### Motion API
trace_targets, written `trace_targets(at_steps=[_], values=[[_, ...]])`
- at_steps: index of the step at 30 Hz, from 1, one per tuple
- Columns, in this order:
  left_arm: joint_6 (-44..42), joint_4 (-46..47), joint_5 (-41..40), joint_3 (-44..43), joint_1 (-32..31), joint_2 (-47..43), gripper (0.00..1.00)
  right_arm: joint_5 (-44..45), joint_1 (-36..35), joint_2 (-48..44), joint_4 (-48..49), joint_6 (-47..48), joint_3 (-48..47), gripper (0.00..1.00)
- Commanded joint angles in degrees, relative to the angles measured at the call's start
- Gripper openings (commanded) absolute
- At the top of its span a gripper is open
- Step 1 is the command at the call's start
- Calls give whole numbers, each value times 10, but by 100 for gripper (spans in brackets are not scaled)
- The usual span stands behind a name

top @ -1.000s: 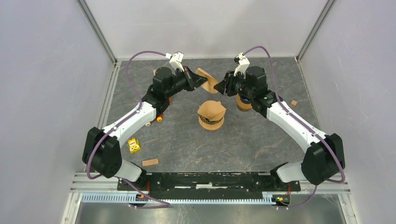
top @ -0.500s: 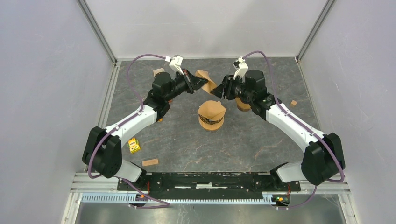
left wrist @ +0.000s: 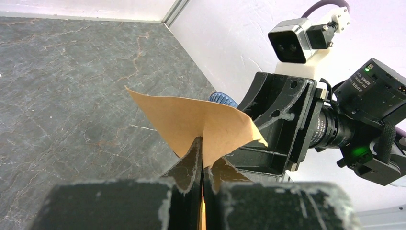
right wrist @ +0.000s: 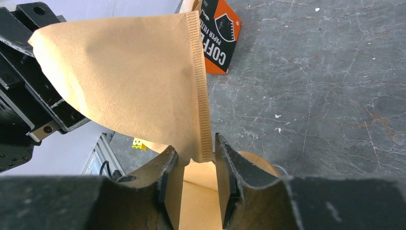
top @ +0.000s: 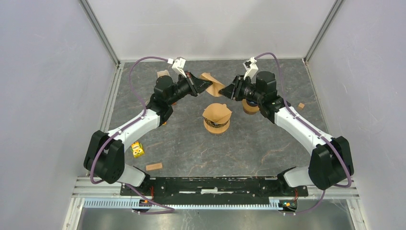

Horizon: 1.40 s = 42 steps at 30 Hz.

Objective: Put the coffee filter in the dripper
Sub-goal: Place the coffee filter in the coffee dripper.

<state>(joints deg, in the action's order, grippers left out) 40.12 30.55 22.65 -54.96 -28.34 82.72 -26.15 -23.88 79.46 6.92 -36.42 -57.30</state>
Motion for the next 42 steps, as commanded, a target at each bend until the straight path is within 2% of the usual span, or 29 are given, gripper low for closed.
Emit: trace_targets(at_steps=[1,10,14,17,28,31,38,42], values=[[6,32,6,3,3,-19,2,-14,2,-12,32,-9,0,32],[-1,29,4,6,3,-19,2,-15,1,-12,35,-6,-3,15],[-1,24,2,5,3,-19,2,11,2,-13,-2,32,-27,0],[-5,13,2,1,3,-19,3,40,-1,-15,-38,73,-50,0],[-58,-64,-12,-28,2,-25,19,144,-49,-24,-113,189,-96,0],[-69,-86,-19,-38,2,-26,26,169,-64,-25,-123,210,-100,0],[-85,-116,-32,-52,3,-22,33,198,-81,-24,-131,240,-104,0],[-117,-139,-39,-56,3,-30,41,210,-82,-27,-136,252,-108,0]])
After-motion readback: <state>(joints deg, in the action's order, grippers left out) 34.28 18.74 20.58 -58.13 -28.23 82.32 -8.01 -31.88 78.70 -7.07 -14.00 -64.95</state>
